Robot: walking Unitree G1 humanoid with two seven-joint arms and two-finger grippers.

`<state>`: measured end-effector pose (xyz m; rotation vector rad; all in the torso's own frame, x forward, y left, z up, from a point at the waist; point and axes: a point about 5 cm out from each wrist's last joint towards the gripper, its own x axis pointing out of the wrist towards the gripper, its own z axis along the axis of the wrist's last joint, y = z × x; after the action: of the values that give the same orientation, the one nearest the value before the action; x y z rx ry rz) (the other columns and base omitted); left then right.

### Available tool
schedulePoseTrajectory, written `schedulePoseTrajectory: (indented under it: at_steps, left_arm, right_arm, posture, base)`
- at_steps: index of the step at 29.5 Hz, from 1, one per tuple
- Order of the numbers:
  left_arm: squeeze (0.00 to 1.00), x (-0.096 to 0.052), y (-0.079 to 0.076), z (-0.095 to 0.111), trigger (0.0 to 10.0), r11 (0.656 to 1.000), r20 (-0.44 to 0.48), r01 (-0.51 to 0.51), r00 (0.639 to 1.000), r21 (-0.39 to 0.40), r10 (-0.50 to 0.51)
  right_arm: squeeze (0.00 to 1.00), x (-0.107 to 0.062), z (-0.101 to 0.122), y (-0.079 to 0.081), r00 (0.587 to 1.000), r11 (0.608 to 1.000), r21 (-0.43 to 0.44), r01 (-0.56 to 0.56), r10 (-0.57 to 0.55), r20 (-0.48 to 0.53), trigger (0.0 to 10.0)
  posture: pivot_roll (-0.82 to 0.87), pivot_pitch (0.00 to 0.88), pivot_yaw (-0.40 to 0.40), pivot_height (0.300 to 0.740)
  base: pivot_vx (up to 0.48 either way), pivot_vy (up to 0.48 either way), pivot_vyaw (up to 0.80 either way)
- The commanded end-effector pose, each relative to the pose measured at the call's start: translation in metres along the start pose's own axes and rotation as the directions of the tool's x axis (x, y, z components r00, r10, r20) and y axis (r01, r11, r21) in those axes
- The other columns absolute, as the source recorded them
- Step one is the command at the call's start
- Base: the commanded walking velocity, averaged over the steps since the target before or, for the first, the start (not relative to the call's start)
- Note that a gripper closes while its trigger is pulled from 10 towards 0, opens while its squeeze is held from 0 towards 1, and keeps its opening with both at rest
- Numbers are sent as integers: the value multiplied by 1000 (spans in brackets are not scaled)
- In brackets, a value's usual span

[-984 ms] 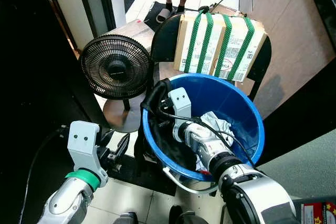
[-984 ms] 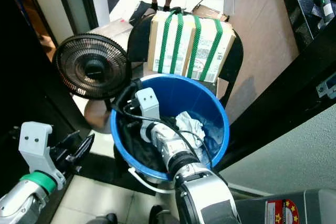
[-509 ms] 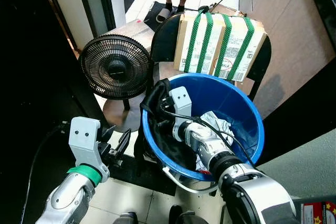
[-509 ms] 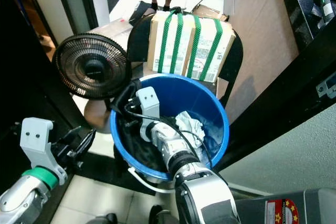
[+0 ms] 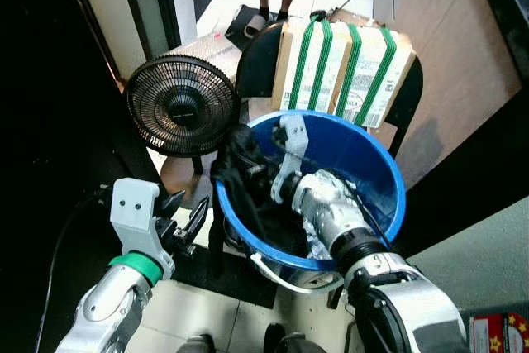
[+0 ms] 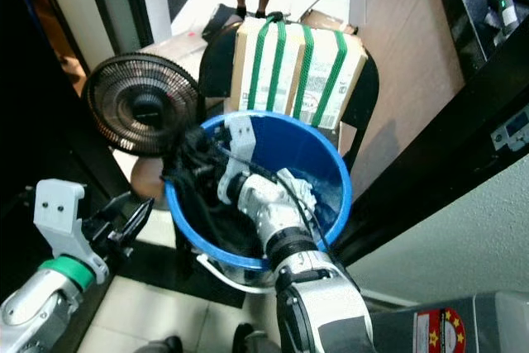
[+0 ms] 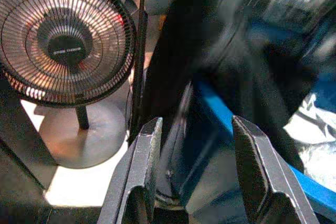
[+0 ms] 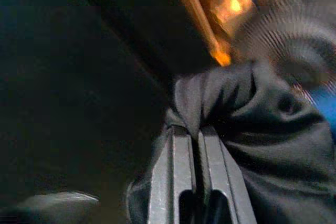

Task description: Clothes washing

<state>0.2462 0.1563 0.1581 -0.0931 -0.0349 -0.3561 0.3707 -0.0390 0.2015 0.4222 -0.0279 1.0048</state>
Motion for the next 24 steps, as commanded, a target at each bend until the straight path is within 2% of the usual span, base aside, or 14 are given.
schedulePoseTrajectory:
  at_steps: [1, 7, 9, 10, 12, 13, 14, 15, 16, 17, 18, 20, 21, 24]
  left_arm:
    - [0, 1, 1, -3, 10000, 1000, 5, 12, 1000, -18, -12]
    - [0, 6, 2, 0, 10000, 999, 33, 22, 999, -23, -22]
    - [0, 7, 3, 2, 10000, 999, 46, 25, 999, -32, -23]
    - [0, 8, 3, 3, 10000, 999, 53, 25, 998, -34, -23]
    - [0, 10, 3, 3, 10000, 999, 59, 25, 998, -34, -23]
    - [0, 11, 4, 5, 10000, 999, 70, 18, 997, -35, -16]
    - [0, 11, 4, 5, 10000, 999, 70, 18, 997, -35, -16]
    - [0, 11, 5, 6, 10000, 999, 77, 13, 997, -37, -10]
    - [0, 11, 5, 6, 10000, 999, 77, 13, 997, -37, -10]
    - [0, 12, 6, 8, 10000, 999, 91, 2, 996, -40, 2]
    - [0, 13, 7, 10, 10000, 999, 102, -7, 995, -42, 11]
    - [0, 16, 7, 12, 10000, 999, 124, -15, 992, -50, 21]
    - [0, 17, 8, 14, 10000, 998, 136, -20, 990, -54, 27]
    - [0, 19, 8, 16, 10000, 998, 148, -28, 988, -56, 36]
  right_arm:
    - [0, 1, 34, 18, 982, 990, -11, -140, 140, 126, 0]
    - [0, -8, 83, 37, 933, 969, -71, -239, 249, 261, 0]
    - [0, -9, 112, 43, 895, 964, -107, -245, 267, 357, 0]
    - [0, -11, 138, 42, 860, 974, -128, -186, 224, 458, 0]
    - [0, -15, 165, 39, 809, 984, -132, -117, 171, 563, 0]
    - [0, -26, 197, 30, 711, 997, -83, -9, 65, 700, 0]
    - [0, -26, 197, 30, 711, 997, -83, -9, 65, 700, 0]
    - [0, -35, 217, 24, 628, 998, -29, 47, -7, 778, 0]
    - [0, -35, 217, 24, 628, 998, -29, 47, -7, 778, 0]
    - [0, -49, 235, 22, 574, 992, -53, 112, -21, 819, 0]
    - [0, -58, 243, 22, 571, 980, -108, 169, -8, 821, 0]
    - [0, -63, 234, 22, 670, 940, -229, 254, -1, 742, 0]
    - [0, -62, 221, 17, 704, 929, -233, 287, -40, 709, 0]
    - [0, -62, 209, 13, 728, 921, -230, 315, -79, 682, 0]
  posture:
    - [116, 79, 5, 740]
    - [111, 60, 4, 740]
    - [109, 55, 3, 740]
    - [108, 48, 1, 740]
    - [110, 46, -4, 740]
    - [110, 46, -4, 740]
    - [110, 46, -4, 740]
    - [110, 46, -4, 740]
    - [110, 46, -4, 740]
    - [109, 41, -14, 740]
    - [110, 33, -20, 740]
    - [110, 33, -20, 740]
    - [111, 26, -25, 740]
    - [113, 21, -29, 740]
  base:
    - [0, 0, 0]
    - [0, 0, 0]
    - [0, 0, 0]
    - [0, 0, 0]
    - [0, 0, 0]
    - [0, 0, 0]
    - [0, 0, 0]
    - [0, 0, 0]
    - [0, 0, 0]
    - [0, 0, 0]
    - [0, 0, 0]
    - [0, 0, 0]
    - [0, 0, 0]
    - [0, 0, 0]
